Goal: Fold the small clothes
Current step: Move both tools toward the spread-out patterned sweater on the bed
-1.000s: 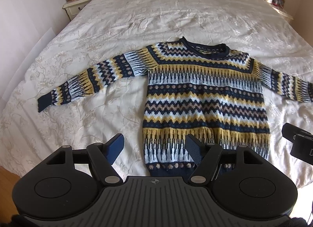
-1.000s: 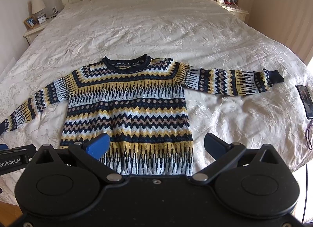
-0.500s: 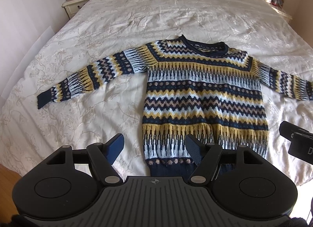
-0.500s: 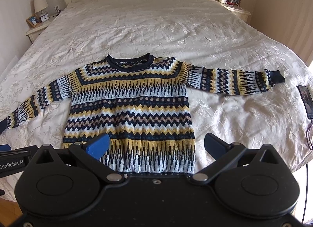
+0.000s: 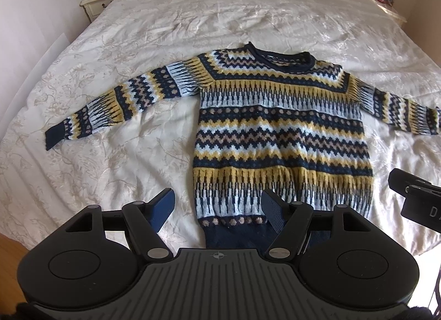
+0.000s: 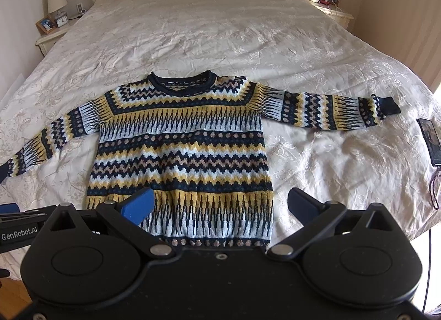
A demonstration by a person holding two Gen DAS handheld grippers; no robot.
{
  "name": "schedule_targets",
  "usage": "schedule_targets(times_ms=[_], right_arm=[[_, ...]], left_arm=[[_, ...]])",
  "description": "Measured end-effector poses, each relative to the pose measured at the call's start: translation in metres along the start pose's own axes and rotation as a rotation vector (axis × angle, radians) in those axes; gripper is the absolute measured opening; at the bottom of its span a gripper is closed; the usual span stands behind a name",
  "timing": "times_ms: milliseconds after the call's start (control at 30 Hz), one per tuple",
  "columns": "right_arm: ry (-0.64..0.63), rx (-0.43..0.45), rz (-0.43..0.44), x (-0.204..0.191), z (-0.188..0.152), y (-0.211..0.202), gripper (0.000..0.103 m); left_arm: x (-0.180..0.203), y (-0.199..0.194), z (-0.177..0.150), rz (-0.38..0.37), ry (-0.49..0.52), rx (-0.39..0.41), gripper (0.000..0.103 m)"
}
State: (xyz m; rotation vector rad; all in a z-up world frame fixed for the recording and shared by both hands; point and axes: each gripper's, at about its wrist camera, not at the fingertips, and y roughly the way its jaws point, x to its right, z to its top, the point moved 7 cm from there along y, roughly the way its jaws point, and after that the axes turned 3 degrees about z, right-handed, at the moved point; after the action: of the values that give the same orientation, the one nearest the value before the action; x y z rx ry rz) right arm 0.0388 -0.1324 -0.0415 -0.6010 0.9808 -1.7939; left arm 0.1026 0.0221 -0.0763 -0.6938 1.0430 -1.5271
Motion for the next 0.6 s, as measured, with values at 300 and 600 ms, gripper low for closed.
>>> schedule_targets(times_ms=[300,600], right_arm=[[0.009,-0.015,-0.01,0.004,-0.001,0.003,0.102],[0.012,-0.02,-0.005,-0.001,0.002,0.01,0.102]], left_arm=[[0.006,0.005,-0.002,-0.023,0.019,-0.018,0.068],[0.006,0.016,0.001,-0.036,0.031,-0.047,0.068]])
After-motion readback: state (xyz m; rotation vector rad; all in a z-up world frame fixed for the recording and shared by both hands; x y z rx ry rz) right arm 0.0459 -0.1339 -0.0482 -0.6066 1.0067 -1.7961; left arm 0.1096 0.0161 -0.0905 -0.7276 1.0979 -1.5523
